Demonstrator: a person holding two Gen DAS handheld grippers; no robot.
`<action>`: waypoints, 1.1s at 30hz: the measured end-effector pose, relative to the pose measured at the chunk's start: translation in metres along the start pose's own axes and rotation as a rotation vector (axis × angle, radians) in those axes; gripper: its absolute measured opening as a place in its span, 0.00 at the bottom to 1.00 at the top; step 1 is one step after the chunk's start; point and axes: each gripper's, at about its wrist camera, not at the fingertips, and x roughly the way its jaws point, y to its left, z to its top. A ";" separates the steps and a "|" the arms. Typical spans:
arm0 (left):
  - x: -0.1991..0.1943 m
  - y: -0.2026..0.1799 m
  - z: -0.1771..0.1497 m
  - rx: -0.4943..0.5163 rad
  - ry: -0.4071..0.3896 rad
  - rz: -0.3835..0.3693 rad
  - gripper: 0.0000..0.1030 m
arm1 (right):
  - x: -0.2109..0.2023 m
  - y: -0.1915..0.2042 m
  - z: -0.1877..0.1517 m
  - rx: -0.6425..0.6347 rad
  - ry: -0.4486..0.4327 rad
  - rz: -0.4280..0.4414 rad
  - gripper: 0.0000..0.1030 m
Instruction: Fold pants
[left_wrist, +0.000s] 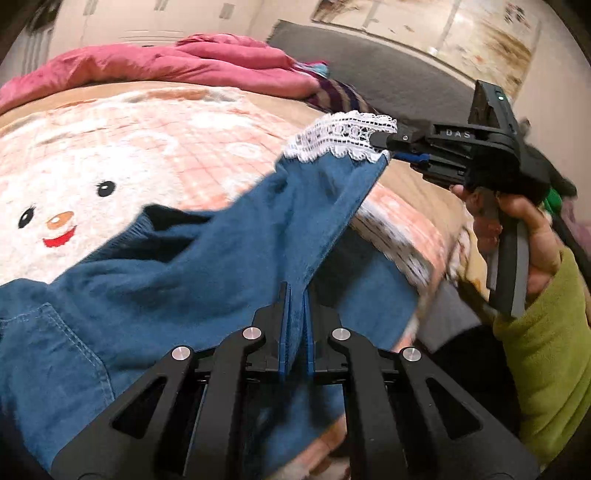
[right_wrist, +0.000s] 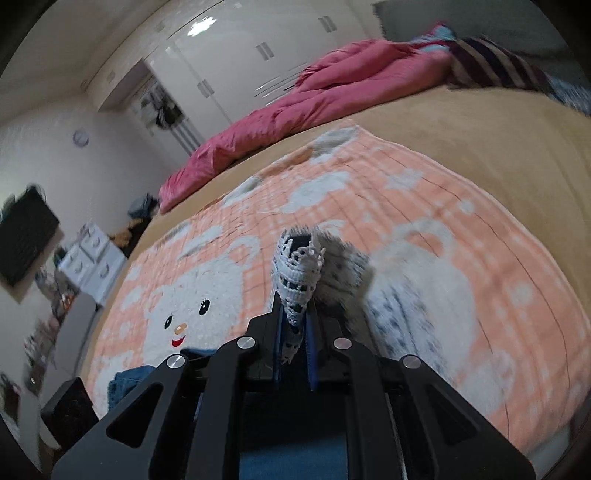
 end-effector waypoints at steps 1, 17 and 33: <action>-0.002 -0.004 -0.002 0.024 0.005 0.004 0.01 | -0.006 -0.007 -0.006 0.027 -0.003 -0.001 0.09; 0.016 -0.016 -0.019 0.112 0.113 -0.016 0.02 | -0.051 -0.059 -0.098 0.198 0.057 -0.105 0.09; 0.010 -0.015 -0.028 0.195 0.177 -0.019 0.02 | -0.059 -0.072 -0.118 0.277 0.112 -0.114 0.11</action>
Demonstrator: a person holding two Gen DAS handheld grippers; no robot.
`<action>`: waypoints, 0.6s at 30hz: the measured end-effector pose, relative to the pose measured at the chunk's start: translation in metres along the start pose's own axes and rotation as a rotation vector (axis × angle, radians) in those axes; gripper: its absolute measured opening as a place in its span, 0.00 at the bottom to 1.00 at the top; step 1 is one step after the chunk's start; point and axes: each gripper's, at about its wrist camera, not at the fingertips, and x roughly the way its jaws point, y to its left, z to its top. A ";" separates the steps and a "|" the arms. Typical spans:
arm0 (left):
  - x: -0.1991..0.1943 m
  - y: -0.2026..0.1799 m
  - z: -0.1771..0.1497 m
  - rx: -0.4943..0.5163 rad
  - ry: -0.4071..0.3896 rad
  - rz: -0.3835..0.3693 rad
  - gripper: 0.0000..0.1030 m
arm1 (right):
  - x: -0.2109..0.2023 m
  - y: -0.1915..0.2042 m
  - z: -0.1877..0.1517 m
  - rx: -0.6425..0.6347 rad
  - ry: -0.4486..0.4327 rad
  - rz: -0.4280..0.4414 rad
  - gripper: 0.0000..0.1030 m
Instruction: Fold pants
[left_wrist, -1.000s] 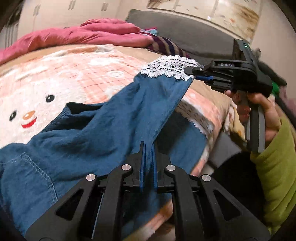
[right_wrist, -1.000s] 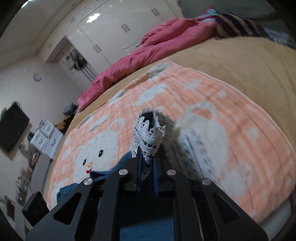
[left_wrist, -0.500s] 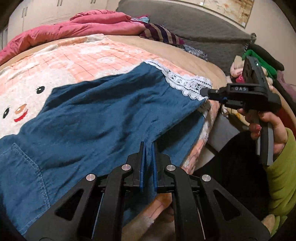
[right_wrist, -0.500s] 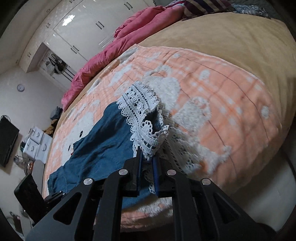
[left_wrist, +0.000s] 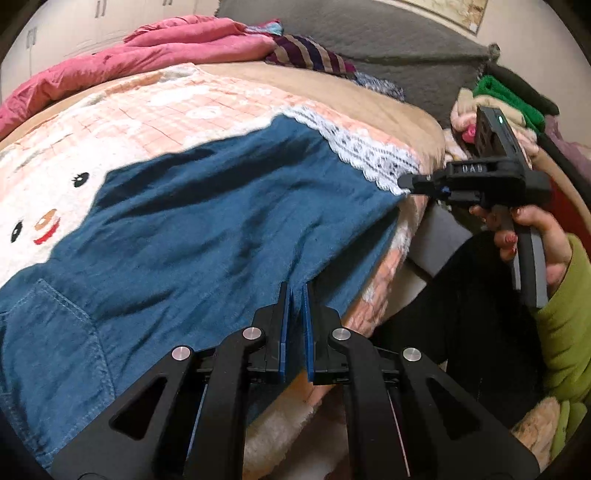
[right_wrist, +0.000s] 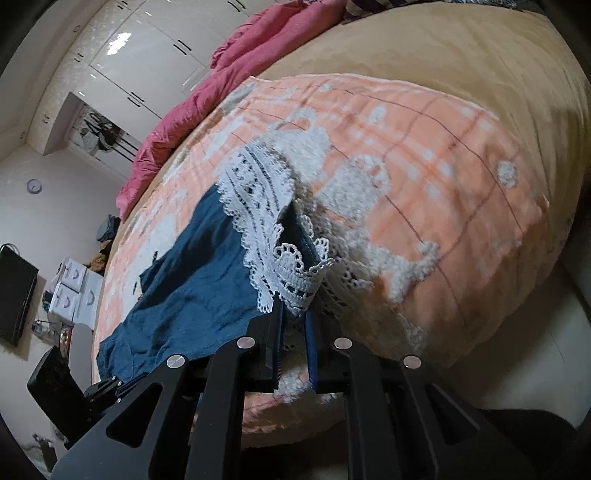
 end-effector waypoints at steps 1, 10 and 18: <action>0.001 -0.001 -0.001 0.009 0.002 0.005 0.02 | -0.002 -0.001 -0.002 0.000 0.002 -0.006 0.12; -0.008 -0.001 0.000 0.015 -0.032 -0.005 0.10 | -0.034 0.008 0.010 -0.109 -0.102 -0.059 0.37; 0.005 -0.016 -0.002 0.107 -0.007 0.071 0.24 | -0.015 0.043 0.017 -0.283 -0.100 -0.100 0.45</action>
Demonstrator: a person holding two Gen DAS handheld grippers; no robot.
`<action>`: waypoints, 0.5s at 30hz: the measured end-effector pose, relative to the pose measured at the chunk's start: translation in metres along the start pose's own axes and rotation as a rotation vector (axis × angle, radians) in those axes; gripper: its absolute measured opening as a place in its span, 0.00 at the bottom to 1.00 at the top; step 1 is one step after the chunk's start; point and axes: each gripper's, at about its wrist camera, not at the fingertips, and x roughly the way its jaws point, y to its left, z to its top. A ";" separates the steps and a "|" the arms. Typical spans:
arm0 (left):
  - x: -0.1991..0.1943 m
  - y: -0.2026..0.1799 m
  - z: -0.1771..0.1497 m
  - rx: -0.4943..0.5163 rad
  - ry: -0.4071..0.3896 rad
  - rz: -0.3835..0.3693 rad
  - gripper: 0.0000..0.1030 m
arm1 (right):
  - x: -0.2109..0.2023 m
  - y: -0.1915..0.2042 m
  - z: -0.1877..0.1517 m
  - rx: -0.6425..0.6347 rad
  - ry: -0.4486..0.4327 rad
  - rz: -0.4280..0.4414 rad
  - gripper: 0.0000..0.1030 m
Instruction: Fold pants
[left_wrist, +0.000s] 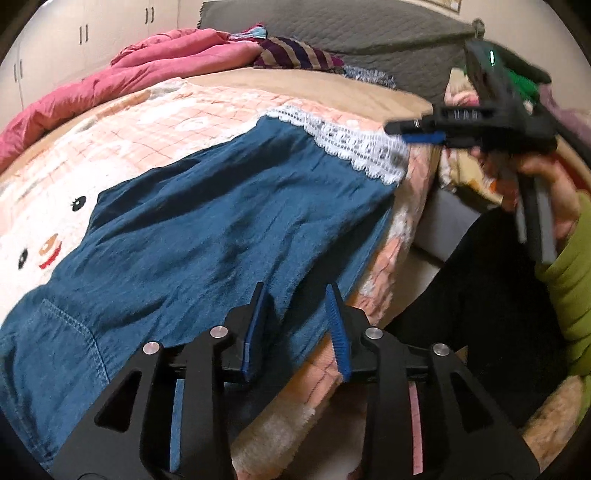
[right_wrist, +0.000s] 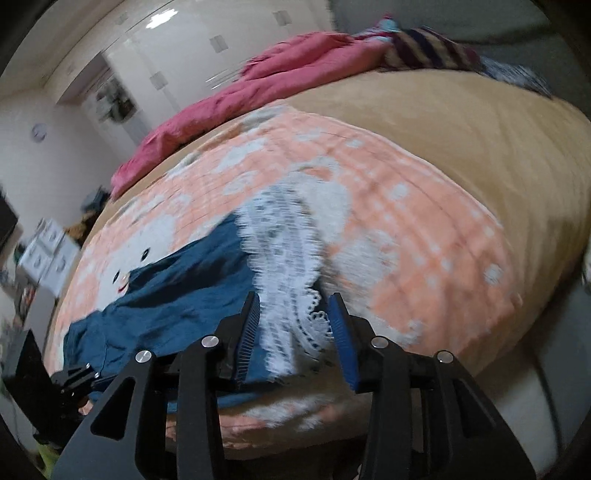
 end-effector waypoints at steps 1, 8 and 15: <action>0.004 -0.002 0.000 0.015 0.007 0.023 0.24 | 0.004 0.012 0.003 -0.056 0.008 0.017 0.48; 0.019 -0.009 0.000 0.062 0.006 0.098 0.13 | 0.040 0.045 -0.003 -0.254 0.063 0.075 0.50; 0.010 -0.005 0.005 0.008 0.002 0.081 0.00 | 0.011 0.016 0.001 -0.174 -0.080 -0.022 0.50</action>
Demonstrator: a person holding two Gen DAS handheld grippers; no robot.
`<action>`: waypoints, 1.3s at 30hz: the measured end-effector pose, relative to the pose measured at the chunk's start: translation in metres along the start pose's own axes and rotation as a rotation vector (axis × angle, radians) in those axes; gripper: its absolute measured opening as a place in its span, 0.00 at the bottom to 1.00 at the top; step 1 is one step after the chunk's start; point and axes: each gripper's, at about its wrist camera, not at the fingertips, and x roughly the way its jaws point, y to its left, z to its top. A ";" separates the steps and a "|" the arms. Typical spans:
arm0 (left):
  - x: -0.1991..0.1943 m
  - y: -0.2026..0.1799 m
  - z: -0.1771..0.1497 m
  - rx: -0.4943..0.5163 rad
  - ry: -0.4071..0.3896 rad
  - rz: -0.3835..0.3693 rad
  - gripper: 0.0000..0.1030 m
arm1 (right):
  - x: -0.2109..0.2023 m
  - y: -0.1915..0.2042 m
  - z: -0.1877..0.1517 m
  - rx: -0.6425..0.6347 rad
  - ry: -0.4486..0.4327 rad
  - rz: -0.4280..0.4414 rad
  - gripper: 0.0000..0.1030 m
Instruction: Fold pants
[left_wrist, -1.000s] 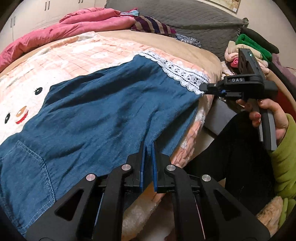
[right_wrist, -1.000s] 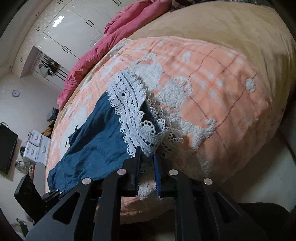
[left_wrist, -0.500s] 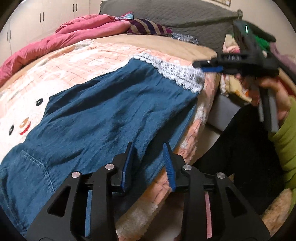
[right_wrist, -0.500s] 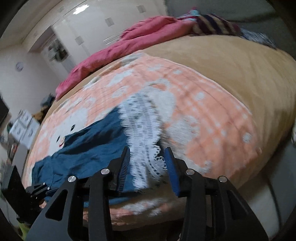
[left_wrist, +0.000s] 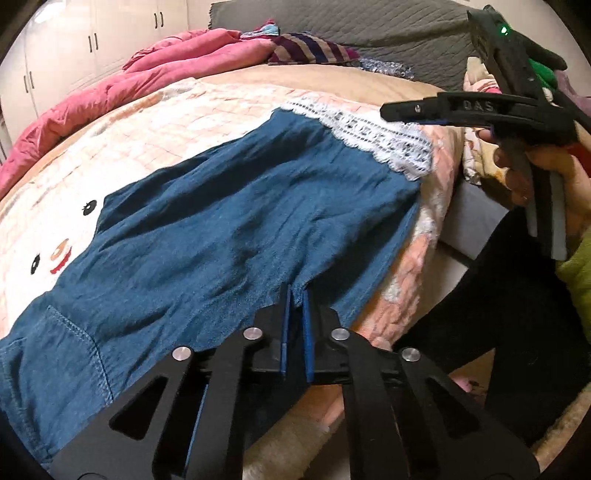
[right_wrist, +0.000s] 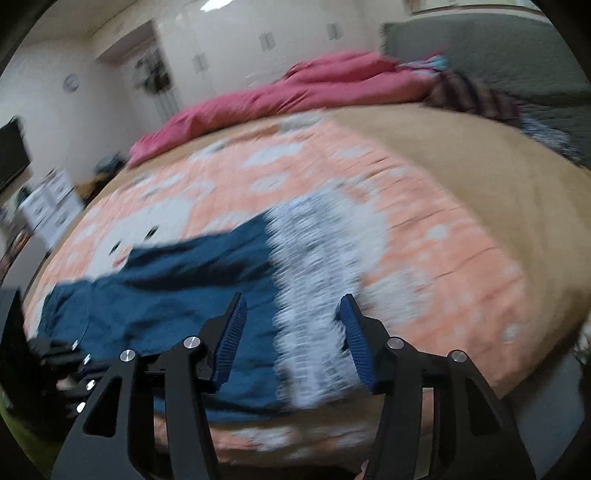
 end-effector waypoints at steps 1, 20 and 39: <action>-0.004 0.000 0.001 0.004 -0.003 -0.010 0.00 | -0.005 -0.008 0.001 0.030 -0.024 -0.025 0.50; 0.006 -0.008 -0.013 0.070 0.106 -0.091 0.02 | 0.034 0.002 -0.021 -0.055 0.198 0.045 0.50; -0.069 0.099 -0.067 -0.391 0.055 0.200 0.47 | 0.041 0.062 -0.043 -0.325 0.269 0.131 0.57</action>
